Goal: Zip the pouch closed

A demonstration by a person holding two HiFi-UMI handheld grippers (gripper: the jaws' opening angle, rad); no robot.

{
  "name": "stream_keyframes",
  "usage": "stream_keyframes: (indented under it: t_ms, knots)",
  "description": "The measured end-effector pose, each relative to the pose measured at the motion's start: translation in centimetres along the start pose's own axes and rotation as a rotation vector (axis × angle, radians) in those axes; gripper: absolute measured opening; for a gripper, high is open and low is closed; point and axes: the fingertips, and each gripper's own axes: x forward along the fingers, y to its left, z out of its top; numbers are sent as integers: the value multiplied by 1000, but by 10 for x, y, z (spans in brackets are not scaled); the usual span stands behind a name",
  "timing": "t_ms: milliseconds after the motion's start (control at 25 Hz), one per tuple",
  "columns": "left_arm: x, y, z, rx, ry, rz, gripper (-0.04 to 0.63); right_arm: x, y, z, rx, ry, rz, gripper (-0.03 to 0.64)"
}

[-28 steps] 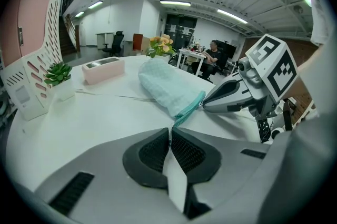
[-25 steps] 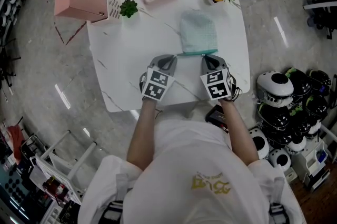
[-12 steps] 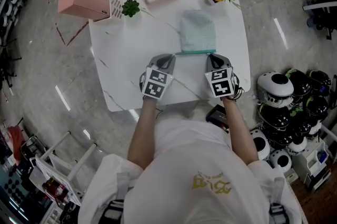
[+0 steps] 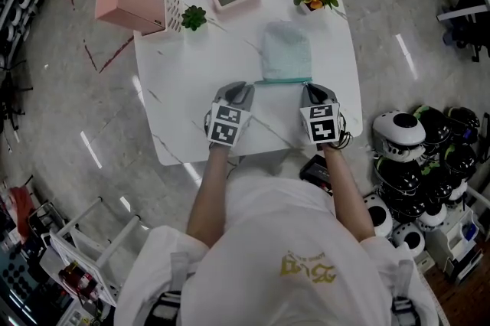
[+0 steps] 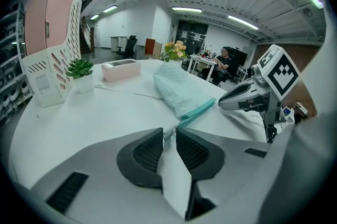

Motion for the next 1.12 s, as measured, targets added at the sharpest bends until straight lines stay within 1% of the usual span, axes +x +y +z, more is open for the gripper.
stream_keyframes:
  t_ms: [80,200,320,480,680,800,920,1040,1120]
  knots:
    - [-3,3,2,-13,-12,15,103,-4,-1,2,35,-18,9,26]
    - [-10,3,6,-27,-33,31,100,-11,-3,7,73,-51,5,26]
    - [-21,4,16,-34,-79,51,97,-23,-1,14,108,-85,1,26]
    - [-39,-2,28,-39,-138,61,57,-47,3,28,155,-158,4,20]
    - [-57,-15,41,-59,-212,48,31,-73,11,39,229,-243,45,12]
    - [-71,-24,50,-57,-251,34,18,-89,17,45,243,-296,66,12]
    - [-89,-27,62,-50,-284,29,18,-105,25,55,229,-344,70,12]
    - [-114,-34,80,-45,-338,32,18,-121,31,66,215,-395,64,12]
    - [-131,-41,91,-57,-381,26,18,-131,36,71,214,-431,71,12]
